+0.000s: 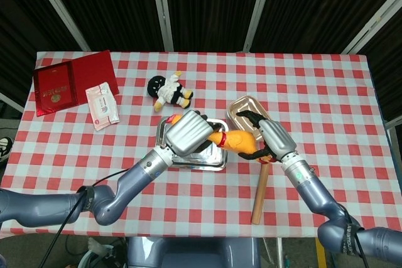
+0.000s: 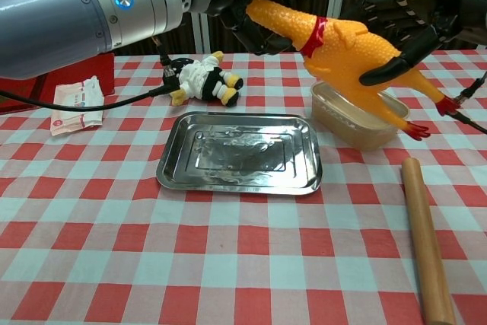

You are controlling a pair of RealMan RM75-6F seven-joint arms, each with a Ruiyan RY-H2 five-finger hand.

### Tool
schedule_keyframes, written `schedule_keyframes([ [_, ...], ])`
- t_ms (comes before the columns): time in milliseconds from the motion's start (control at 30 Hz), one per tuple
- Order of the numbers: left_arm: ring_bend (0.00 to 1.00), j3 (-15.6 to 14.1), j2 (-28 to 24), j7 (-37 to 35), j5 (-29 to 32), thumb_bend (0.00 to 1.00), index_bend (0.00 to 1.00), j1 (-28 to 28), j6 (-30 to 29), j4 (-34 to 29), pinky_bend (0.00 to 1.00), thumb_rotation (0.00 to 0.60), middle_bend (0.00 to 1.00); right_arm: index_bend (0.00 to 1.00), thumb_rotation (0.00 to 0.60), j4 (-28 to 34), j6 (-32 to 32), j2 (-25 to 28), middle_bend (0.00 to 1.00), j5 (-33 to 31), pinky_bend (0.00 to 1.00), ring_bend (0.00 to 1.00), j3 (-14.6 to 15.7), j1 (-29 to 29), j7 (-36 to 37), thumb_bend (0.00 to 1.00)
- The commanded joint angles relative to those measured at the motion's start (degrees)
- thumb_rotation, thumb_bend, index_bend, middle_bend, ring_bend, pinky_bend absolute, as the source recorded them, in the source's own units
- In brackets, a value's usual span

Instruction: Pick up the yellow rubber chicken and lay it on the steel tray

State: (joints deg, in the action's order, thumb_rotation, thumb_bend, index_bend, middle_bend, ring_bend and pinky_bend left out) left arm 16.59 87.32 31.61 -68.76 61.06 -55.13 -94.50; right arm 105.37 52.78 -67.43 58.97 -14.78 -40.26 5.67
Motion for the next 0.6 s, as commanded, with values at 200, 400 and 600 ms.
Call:
schedule_keyframes([
  [200, 0.59, -0.77, -0.73, -0.26, -0.52, 0.62, 0.64, -0.12, -0.57, -0.93, 0.64, 0.6, 0.67, 0.36, 0.6, -1.75, 0.22, -1.52, 0.29, -2.6, 0.39, 0.29, -0.56, -0.68, -1.76, 0.19],
  [400, 0.59, -0.99, -0.61, -0.78, -0.8, 0.62, 0.64, 0.03, -0.76, -0.86, 0.64, 0.6, 0.67, 0.6, 0.6, -2.41, 0.07, -1.82, 0.46, -3.37, 0.61, 0.49, -0.9, -0.83, -1.92, 0.37],
  [600, 0.59, -1.11, -0.68, -1.08, -0.82, 0.62, 0.64, 0.08, -1.03, -0.84, 0.64, 0.6, 0.67, 0.85, 0.6, -3.24, 1.33, -2.6, 0.7, -3.1, 0.84, 0.74, -1.3, -0.47, -1.9, 0.49],
])
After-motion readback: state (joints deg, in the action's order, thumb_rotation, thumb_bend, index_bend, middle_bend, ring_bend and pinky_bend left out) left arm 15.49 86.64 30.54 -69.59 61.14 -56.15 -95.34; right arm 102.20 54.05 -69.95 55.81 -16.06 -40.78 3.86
